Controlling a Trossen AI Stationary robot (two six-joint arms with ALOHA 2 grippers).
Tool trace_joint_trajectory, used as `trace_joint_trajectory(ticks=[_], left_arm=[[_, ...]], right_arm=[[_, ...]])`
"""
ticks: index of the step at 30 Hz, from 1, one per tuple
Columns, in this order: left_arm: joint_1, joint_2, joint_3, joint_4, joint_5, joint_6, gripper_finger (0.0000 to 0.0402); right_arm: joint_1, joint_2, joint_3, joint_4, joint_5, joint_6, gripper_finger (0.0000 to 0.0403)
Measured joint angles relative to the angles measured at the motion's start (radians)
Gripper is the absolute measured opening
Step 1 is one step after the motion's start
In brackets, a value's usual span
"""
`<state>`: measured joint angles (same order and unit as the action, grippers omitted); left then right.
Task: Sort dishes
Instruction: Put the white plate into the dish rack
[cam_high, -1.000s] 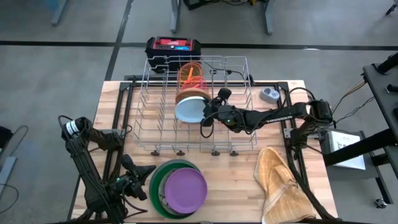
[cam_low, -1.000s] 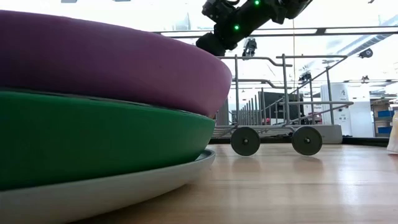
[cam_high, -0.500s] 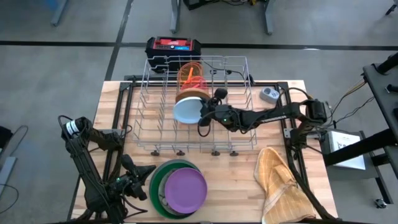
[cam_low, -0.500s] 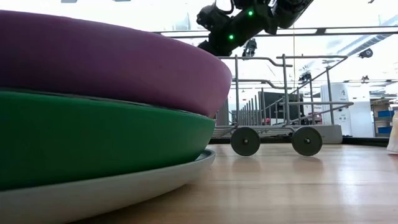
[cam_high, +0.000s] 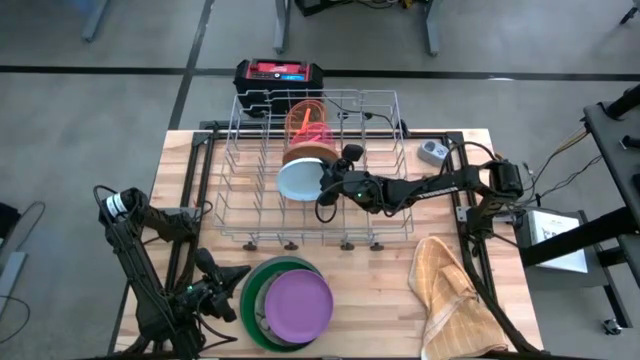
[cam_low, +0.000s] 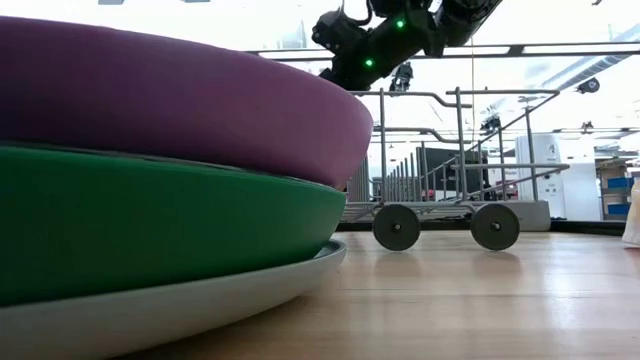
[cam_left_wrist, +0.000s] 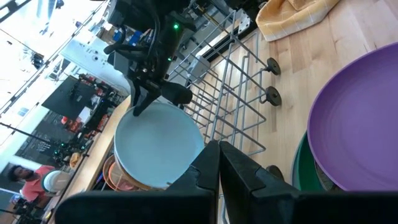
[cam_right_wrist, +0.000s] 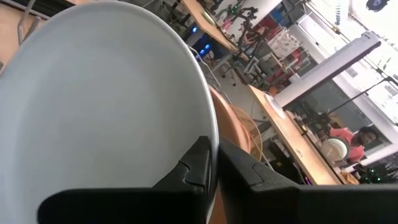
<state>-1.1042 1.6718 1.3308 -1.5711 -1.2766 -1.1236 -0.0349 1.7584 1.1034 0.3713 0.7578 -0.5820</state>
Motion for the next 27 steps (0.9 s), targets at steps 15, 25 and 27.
trace_joint_trajectory(ticks=[15, 25, 27], left_arm=[[0.0, 0.0, 0.0, 0.0, 0.001, 0.0, 0.0], [0.0, 0.0, 0.0, 0.0, 0.001, -0.003, 0.0], [0.0, 0.0, 0.0, 0.0, 0.001, -0.003, 0.0]], right_arm=[[0.048, -0.002, 0.001, -0.003, 0.067, -0.002, 0.0091], [0.09, -0.003, 0.04, -0.003, 0.139, -0.042, 0.0132], [0.091, -0.003, 0.051, -0.006, 0.135, -0.045, 0.0139]])
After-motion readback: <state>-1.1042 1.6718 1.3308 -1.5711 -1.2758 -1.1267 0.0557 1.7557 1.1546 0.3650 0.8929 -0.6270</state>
